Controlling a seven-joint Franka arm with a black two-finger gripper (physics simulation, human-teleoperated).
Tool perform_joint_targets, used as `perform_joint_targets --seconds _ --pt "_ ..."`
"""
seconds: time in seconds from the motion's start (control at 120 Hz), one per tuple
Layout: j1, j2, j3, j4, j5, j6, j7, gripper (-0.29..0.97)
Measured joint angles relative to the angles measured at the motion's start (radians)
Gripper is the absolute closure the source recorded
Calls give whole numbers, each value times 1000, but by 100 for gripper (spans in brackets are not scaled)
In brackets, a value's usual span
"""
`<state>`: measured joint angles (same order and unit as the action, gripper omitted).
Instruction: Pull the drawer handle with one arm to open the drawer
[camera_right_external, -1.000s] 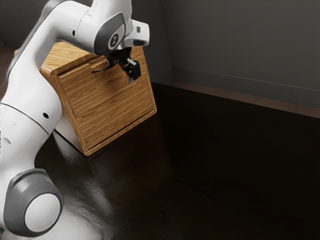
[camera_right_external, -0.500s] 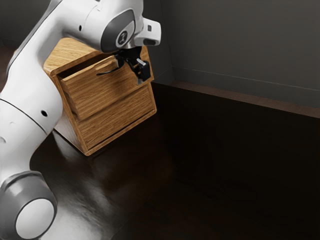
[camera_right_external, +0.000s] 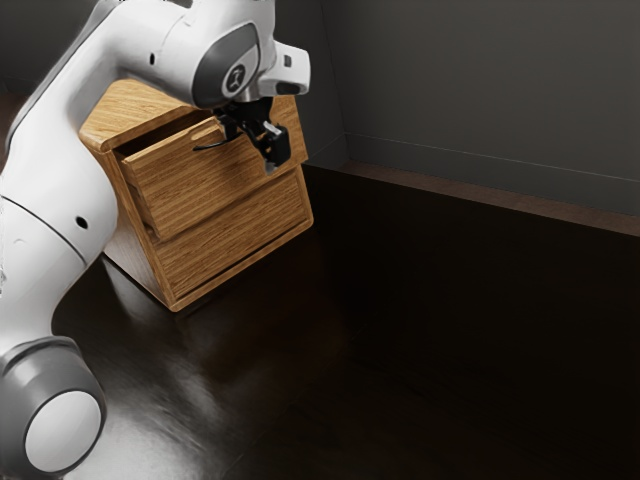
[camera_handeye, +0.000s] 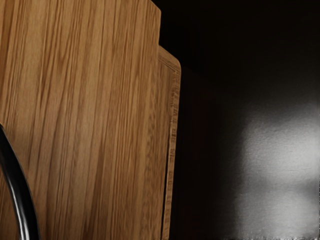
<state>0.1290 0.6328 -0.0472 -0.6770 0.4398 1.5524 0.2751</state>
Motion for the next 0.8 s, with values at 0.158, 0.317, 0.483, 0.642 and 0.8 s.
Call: perform_joint_targets --seconds 0.158,0.317,0.483,0.642,0.8 --pt "-5 -1 9 -6 -9 1 -3 0" --pt "-19 -5 15 -22 -24 2 -8 0" --pt "-45 -24 21 -43 -38 2 -13 2" --pt "-123 -33 94 -68 -61 2 -17 -2" --pt "-145 -93 84 -143 -68 3 -22 2"
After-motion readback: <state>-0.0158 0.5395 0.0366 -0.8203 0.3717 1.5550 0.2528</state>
